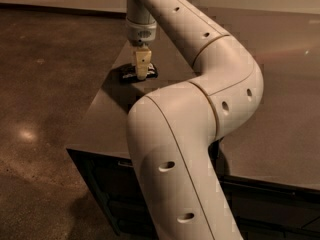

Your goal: Pick rxbar chocolate

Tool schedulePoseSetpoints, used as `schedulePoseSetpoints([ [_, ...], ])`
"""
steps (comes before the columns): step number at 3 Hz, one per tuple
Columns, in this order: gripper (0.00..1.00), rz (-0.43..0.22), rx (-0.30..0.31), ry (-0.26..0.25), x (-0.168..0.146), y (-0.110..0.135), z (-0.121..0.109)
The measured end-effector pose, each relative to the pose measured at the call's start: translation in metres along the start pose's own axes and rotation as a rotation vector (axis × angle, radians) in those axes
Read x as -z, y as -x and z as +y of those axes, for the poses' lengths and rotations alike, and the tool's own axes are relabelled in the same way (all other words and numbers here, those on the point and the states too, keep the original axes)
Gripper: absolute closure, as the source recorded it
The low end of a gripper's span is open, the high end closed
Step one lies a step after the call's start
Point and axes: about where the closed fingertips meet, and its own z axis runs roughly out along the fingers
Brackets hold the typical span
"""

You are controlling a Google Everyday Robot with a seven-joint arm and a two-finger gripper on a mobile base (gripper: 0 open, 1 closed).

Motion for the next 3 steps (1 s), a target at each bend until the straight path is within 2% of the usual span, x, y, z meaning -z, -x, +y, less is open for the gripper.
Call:
schedulePoseSetpoints([
  [3,0.56,0.004,-0.007,-0.001,0.0038,-0.0027,0.0011],
])
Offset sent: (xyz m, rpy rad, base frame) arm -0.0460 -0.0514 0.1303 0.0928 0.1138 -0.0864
